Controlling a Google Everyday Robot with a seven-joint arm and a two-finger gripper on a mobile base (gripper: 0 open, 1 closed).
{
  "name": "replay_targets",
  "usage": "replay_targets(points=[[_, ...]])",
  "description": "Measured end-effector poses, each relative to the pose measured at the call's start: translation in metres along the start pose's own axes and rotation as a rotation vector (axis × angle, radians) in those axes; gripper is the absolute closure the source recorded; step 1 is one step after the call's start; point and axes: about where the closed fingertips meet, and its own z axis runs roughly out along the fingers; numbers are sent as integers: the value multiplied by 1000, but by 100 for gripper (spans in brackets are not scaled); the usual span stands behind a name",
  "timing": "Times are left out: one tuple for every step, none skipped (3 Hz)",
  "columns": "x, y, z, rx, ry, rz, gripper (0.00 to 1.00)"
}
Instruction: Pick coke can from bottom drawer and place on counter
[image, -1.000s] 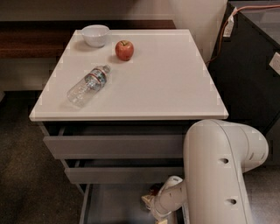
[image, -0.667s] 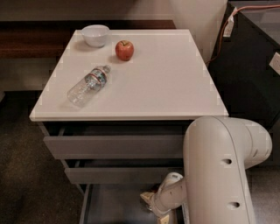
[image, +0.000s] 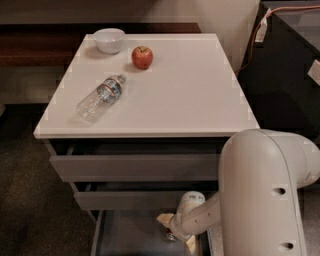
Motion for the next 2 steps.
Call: replay_targets(points=[[-1, -2, -5, 21, 51, -85, 0], [-4, -8, -3, 65, 116, -201, 0]])
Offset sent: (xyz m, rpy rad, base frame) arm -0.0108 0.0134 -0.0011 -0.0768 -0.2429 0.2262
